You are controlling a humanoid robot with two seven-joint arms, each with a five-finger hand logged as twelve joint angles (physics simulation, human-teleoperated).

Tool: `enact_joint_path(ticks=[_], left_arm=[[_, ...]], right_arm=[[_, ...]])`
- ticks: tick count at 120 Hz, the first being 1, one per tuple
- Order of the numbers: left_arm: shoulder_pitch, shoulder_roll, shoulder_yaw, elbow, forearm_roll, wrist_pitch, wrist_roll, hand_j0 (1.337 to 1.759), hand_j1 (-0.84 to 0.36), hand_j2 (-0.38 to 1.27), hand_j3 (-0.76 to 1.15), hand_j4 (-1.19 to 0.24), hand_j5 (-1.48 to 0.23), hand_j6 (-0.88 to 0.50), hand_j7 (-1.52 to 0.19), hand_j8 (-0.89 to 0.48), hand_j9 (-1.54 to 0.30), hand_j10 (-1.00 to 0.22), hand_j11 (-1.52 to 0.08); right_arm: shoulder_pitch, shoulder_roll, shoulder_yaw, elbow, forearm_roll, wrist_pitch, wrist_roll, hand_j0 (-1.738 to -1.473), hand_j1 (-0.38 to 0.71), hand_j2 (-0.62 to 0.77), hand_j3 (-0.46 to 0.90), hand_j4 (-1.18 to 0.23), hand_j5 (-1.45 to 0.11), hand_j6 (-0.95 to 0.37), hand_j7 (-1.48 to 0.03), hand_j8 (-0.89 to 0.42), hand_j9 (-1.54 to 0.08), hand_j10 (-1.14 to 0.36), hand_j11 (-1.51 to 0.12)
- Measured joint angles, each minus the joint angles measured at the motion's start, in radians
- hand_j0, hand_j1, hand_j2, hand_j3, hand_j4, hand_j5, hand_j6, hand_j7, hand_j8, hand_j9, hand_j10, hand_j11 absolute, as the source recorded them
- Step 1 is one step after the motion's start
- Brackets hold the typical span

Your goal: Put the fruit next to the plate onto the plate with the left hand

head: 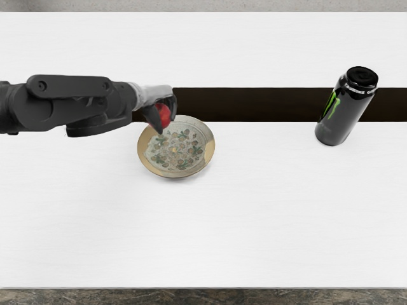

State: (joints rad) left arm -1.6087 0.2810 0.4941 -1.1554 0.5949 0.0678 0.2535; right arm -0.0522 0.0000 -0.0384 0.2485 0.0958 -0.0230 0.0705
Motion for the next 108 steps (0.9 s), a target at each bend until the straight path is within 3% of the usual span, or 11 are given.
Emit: enact_joint_path(ticks=[49,62,84,108], left_arm=[[0.001,-0.073,0.007,-0.005,-0.060,-0.082,0.000,1.642,-0.35,0.24,0.00,-0.78,-1.19,-0.29,-1.16,-0.20,-1.15,-0.36,-1.14],[0.004,-0.080,0.008,0.002,-0.097,-0.083,0.000,1.647,-0.28,0.17,0.00,-0.65,-0.97,-0.39,-0.94,-0.30,-0.94,-0.46,-0.93],[-0.002,-0.066,0.002,0.008,-0.130,-0.083,0.000,1.654,-0.10,0.10,0.00,-0.43,-0.60,-0.32,-0.59,-0.28,-0.59,-0.35,-0.59],[-0.040,0.125,-0.070,0.004,-0.139,-0.138,0.000,1.656,0.00,0.07,0.00,-0.31,-0.43,-0.27,-0.42,-0.26,-0.42,-0.29,-0.42]], right_arm=[[0.000,0.000,0.000,0.000,0.000,0.000,0.000,-1.658,-0.31,-0.01,0.00,-0.03,-0.04,-0.03,-0.04,-0.03,-0.04,-0.03,-0.04],[0.000,0.000,0.000,0.000,0.000,0.000,0.000,-1.658,-0.31,-0.01,0.00,-0.03,-0.04,-0.03,-0.04,-0.03,-0.04,-0.03,-0.04],[0.000,0.000,0.000,0.000,0.000,0.000,0.000,-1.658,-0.31,-0.01,0.00,-0.03,-0.04,-0.03,-0.04,-0.03,-0.04,-0.03,-0.04],[0.000,0.000,0.000,0.000,0.000,0.000,0.000,-1.658,-0.31,-0.01,0.00,-0.03,-0.04,-0.03,-0.04,-0.03,-0.04,-0.03,-0.04]])
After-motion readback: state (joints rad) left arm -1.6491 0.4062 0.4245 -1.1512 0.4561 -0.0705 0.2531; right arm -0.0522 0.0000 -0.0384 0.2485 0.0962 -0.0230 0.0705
